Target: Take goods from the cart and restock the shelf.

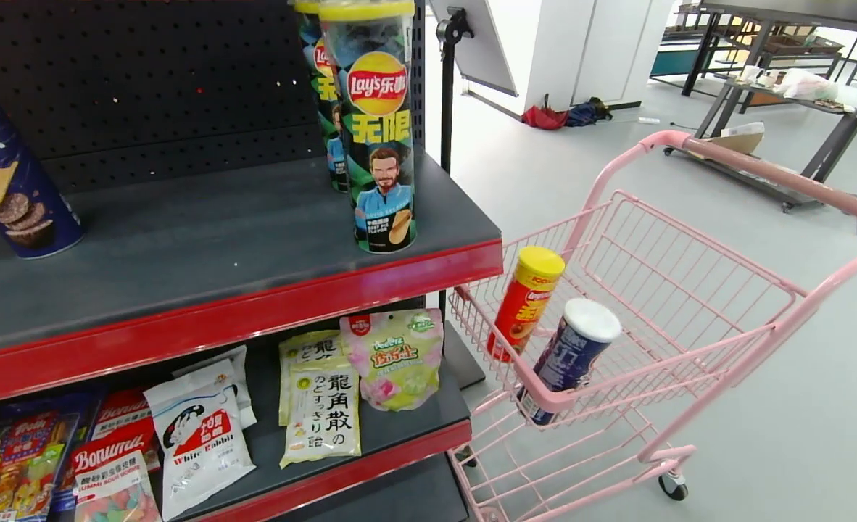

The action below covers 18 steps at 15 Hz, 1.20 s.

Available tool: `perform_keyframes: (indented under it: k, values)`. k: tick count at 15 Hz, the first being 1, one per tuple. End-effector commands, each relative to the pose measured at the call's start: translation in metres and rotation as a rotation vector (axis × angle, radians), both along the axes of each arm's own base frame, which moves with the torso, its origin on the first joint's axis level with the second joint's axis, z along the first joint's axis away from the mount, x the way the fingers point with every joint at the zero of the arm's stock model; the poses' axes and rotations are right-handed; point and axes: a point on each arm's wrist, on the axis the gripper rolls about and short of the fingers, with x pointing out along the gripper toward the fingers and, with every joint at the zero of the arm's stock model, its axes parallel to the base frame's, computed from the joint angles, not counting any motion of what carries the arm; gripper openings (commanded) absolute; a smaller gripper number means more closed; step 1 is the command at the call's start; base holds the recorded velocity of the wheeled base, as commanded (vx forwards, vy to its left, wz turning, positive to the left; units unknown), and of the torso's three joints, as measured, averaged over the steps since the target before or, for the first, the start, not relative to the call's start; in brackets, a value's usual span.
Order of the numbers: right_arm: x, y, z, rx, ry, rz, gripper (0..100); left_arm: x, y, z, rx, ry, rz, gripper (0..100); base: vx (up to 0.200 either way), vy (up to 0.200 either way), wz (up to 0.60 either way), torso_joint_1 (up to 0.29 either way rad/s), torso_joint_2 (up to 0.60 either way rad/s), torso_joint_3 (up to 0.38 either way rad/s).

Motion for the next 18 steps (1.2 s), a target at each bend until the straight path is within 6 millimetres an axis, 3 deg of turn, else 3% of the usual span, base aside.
perform_keyframes:
  k: [1,5,6,7,8,9,10,12,14,15,18]
  values:
    - [0.0,0.0,0.0,0.0,0.001,0.001,100,0.0,0.0,0.0,0.0,0.0,0.001,100,0.0,0.0,0.0,-0.144,0.52,0.373]
    - [0.0,0.0,0.001,-0.009,0.001,0.004,100,0.0,0.0,0.0,0.0,0.001,-0.001,100,0.0,0.0,0.0,-0.041,0.16,0.112]
    - [-0.002,0.0,0.019,-0.009,-0.037,0.019,100,0.0,0.0,0.0,0.002,0.001,0.001,100,0.0,0.0,0.0,0.0,0.0,0.0]
    - [0.014,0.001,0.095,0.062,-0.004,0.056,100,0.0,0.0,0.0,0.002,0.001,0.001,100,0.0,0.0,0.0,0.0,0.0,0.0]
    - [0.035,0.002,0.135,0.145,0.02,0.104,100,0.0,0.0,0.0,0.0,0.001,0.001,100,0.0,0.0,0.0,0.0,0.0,0.0]
    - [0.056,0.006,0.147,0.11,0.084,0.228,100,0.0,0.0,0.0,0.003,0.001,0.001,100,0.0,0.0,0.0,0.0,0.0,0.0]
    - [0.073,0.01,0.143,0.065,0.156,0.279,100,0.0,0.0,0.0,0.003,0.0,-0.002,100,0.0,0.0,0.0,0.0,0.0,0.0]
    - [0.127,0.024,0.126,0.085,0.292,0.379,100,0.0,0.0,0.0,0.003,0.001,-0.002,100,0.0,0.0,0.0,0.0,0.0,0.0]
    - [0.164,0.036,0.104,0.124,0.356,0.441,100,0.0,0.0,0.0,0.002,0.001,-0.001,100,0.0,0.0,0.0,0.0,0.0,0.0]
    - [0.192,0.042,0.083,0.133,0.39,0.47,100,0.0,0.0,0.0,0.002,0.001,-0.002,100,0.0,0.0,0.0,0.0,0.0,0.0]
    - [0.221,0.05,0.055,0.133,0.421,0.526,100,0.0,0.0,0.0,0.002,0.001,-0.002,100,0.0,0.0,0.0,0.0,0.0,0.0]
